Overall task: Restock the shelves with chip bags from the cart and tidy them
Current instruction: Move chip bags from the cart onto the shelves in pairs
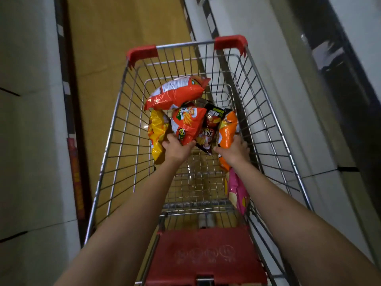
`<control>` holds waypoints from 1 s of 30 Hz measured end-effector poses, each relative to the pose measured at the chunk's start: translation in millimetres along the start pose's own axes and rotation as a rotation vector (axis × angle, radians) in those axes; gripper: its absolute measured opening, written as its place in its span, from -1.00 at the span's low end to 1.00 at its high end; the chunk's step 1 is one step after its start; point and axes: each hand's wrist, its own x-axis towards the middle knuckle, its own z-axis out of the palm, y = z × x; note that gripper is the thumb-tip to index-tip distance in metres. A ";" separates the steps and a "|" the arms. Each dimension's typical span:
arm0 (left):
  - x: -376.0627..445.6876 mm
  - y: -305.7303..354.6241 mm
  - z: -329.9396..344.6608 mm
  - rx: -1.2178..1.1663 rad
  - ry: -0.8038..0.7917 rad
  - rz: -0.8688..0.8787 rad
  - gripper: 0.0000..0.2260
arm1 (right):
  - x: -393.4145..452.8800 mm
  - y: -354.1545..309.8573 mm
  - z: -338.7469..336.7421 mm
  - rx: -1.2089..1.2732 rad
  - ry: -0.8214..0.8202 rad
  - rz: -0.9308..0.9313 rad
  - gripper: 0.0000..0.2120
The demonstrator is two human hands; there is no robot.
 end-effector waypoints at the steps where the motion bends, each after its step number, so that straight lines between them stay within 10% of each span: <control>1: 7.7 0.5 3.8 -0.025 0.007 -0.018 -0.29 | 6.9 2.2 2.4 -0.002 -0.001 0.016 -0.20; 8: 40.4 -4.2 23.3 -0.319 -0.008 -0.078 0.08 | 30.0 9.8 21.4 0.024 -0.004 0.035 -0.05; 18: 9.6 15.5 -12.5 -0.046 0.256 0.216 -0.50 | 1.6 7.2 10.6 0.157 -0.054 0.109 -0.05; 30: -83.7 -3.1 -104.4 -0.263 0.135 0.275 -0.84 | -106.3 4.3 -1.7 0.522 -0.041 0.050 -0.22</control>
